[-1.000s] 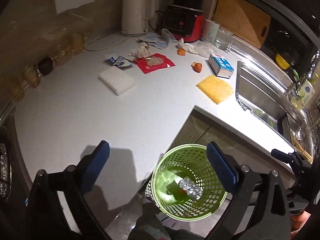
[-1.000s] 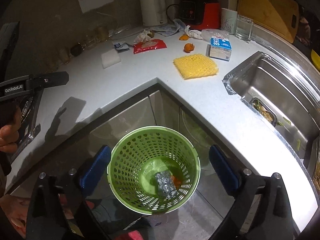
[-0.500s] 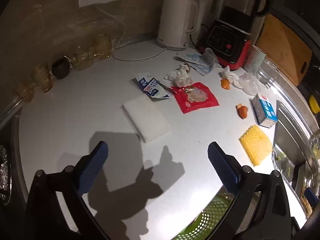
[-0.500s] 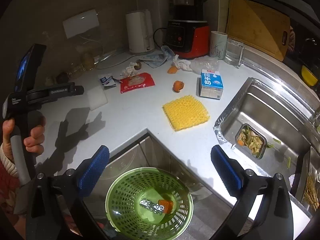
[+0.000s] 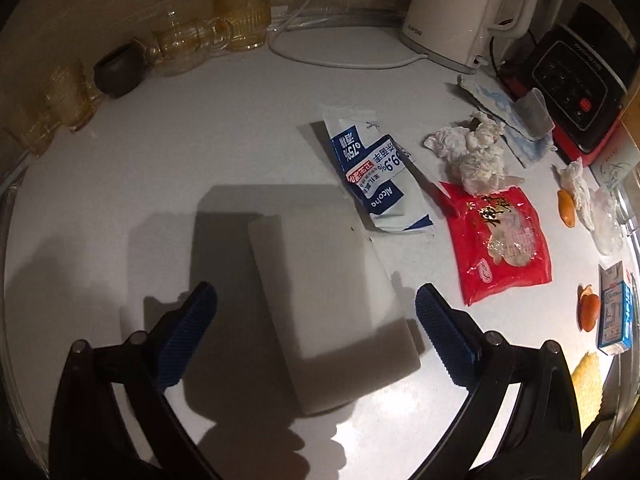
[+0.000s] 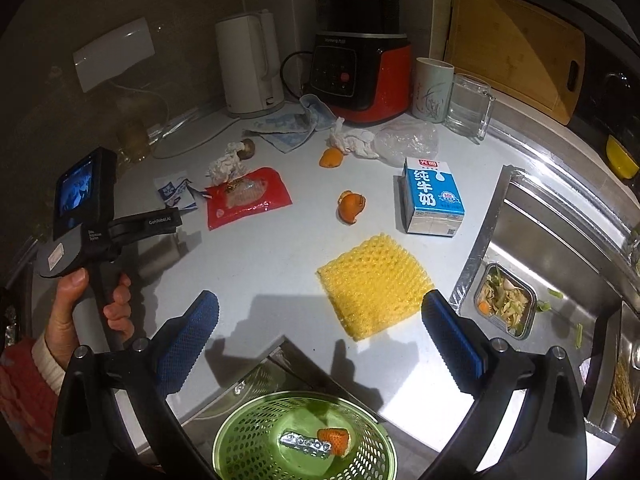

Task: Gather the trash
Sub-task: 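Grasp the white foam block with left tool while right tool grasps the yellow foam net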

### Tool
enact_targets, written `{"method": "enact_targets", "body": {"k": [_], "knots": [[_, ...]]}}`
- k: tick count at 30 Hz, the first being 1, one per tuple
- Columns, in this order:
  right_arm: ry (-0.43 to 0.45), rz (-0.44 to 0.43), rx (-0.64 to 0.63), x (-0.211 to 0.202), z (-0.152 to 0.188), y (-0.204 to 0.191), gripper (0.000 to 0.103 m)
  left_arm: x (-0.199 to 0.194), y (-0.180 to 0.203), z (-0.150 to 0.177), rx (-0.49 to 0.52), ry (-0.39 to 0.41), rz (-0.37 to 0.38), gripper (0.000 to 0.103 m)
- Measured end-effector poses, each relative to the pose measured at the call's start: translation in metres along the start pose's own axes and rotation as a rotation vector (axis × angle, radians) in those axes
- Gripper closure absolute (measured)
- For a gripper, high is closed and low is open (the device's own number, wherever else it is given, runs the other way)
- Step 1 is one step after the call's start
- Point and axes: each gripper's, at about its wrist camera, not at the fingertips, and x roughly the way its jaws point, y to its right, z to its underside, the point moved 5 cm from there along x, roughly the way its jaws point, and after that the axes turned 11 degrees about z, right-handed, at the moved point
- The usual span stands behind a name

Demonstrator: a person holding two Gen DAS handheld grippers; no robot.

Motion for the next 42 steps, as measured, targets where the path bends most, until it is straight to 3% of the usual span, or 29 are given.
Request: {"method": "enact_targets", "body": {"k": [4,8,15,20,25,30,32,37,38,42], "knots": [[-0.027,0.033,0.004,0.009,-0.003,-0.001,0.002,0.009,0.002,-0.003,0.015,-0.001,-0.026,0.028],[-0.042,0.074,0.0,0.017,-0.004,0.001,0.002,0.01,0.004,-0.005,0.035,-0.004,-0.013,0.034],[-0.087,0.165,0.005,0.048,-0.005,0.012,0.002,-0.013,0.004,-0.007,0.116,0.043,0.047,0.035],[-0.158,0.206,0.098,0.089,0.0,0.026,0.002,-0.049,0.009,0.005,0.211,0.092,0.131,0.035],[-0.217,0.236,0.199,0.12,0.005,0.036,0.002,-0.071,0.014,0.017,0.273,0.081,0.222,0.035],[-0.23,0.238,0.191,0.136,0.007,0.03,0.004,-0.079,0.026,0.028,0.317,0.073,0.269,0.035],[-0.215,0.22,0.175,0.136,0.006,0.026,0.012,-0.079,0.03,0.034,0.347,0.067,0.282,0.035],[-0.199,0.147,0.156,0.127,0.003,0.019,0.061,-0.083,0.038,0.045,0.388,0.06,0.317,0.035],[-0.196,0.137,0.157,0.125,0.003,0.018,0.077,-0.085,0.04,0.047,0.398,0.062,0.325,0.035],[-0.178,0.086,0.179,0.112,0.003,0.021,0.08,-0.096,0.051,0.057,0.448,0.058,0.355,0.035]]}}
